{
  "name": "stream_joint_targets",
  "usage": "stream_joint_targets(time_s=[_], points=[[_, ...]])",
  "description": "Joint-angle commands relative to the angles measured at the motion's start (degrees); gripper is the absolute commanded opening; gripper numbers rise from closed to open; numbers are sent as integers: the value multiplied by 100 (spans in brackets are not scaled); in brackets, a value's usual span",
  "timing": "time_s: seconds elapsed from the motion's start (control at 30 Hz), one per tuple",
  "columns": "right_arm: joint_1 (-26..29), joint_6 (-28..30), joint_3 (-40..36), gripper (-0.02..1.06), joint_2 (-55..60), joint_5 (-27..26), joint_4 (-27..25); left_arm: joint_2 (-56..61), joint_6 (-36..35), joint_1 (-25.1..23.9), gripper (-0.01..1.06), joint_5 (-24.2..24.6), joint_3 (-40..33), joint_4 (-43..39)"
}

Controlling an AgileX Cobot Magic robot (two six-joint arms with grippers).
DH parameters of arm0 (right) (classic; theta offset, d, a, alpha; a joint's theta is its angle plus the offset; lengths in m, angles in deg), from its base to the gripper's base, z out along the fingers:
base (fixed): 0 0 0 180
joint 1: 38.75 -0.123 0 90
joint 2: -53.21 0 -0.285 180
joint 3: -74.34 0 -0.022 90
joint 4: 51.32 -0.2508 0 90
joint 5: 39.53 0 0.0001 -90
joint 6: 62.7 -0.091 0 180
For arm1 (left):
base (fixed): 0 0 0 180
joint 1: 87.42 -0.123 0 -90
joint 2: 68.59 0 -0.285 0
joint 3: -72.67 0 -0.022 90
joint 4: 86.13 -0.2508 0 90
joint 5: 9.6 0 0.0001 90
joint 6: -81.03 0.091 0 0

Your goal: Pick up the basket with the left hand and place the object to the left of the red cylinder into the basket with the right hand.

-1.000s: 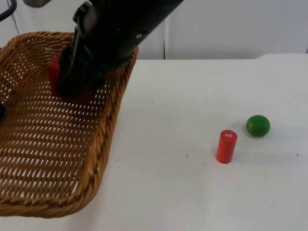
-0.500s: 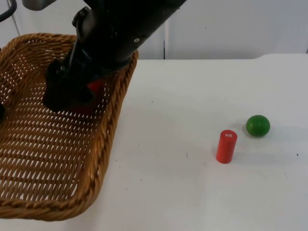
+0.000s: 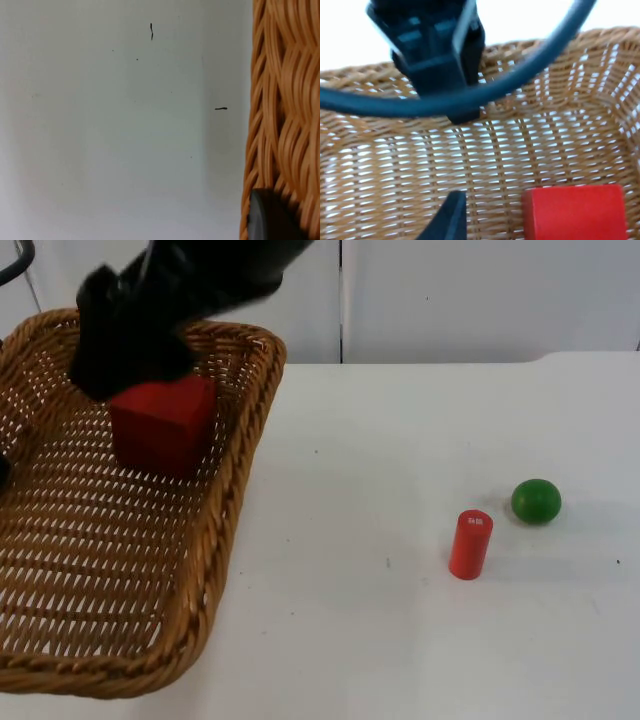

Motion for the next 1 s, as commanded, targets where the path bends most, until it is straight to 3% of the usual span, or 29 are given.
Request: stream_joint_targets(time_s=[0.0, 0.2, 0.67, 0.83, 0.97], points=[[-16, -9, 52, 105, -234, 172, 67, 100, 9, -20, 0, 45, 4, 214], [-8, -150, 39, 105, -717, 703, 436, 100, 9, -20, 0, 34, 4, 204], [328, -497, 39, 105, -973, 1783, 529, 100, 47, -20, 0, 34, 4, 201], [865, -485, 24, 105, -1046, 2161, -93, 100, 47, -20, 0, 34, 4, 201], [1092, -462, -323, 105, -1290, 1991, -100, 100, 47, -20, 0, 19, 4, 212]])
